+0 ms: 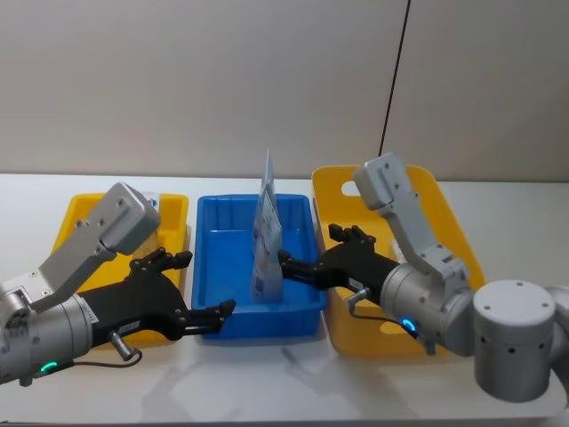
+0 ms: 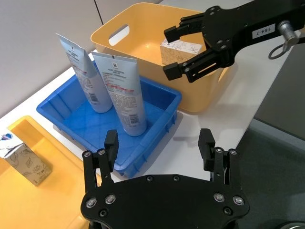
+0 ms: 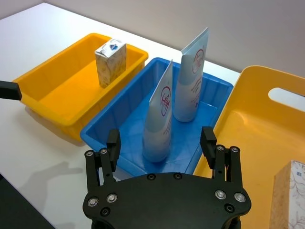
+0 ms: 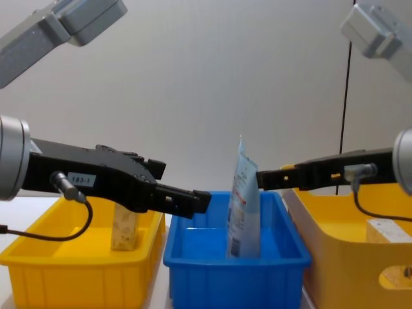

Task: Bimanual collaborative sorting of washing and personal care products

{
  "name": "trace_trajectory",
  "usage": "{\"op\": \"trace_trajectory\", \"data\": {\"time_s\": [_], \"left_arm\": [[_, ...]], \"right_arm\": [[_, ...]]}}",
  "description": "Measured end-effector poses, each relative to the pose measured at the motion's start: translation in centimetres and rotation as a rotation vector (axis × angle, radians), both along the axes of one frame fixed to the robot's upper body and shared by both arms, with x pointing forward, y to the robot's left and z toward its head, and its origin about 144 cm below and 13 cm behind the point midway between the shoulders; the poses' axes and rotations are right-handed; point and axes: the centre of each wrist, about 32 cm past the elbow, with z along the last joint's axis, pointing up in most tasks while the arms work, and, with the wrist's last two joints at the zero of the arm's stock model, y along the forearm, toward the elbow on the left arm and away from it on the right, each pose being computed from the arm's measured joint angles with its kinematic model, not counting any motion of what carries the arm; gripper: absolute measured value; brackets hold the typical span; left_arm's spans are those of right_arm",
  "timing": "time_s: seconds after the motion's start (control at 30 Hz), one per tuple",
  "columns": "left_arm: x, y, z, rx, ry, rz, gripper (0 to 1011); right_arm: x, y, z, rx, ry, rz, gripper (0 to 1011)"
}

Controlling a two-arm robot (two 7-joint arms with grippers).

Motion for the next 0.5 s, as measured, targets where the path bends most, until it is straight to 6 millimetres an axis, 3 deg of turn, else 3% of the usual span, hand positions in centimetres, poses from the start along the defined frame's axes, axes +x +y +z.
{"op": "trace_trajectory", "data": {"time_s": [0.5], "left_arm": [[0.0,0.0,0.0,0.0,0.0,0.0,1001]], "right_arm": [[1.5,1.5,-0.8,-0.014,0.042,-0.01,1003]]}}
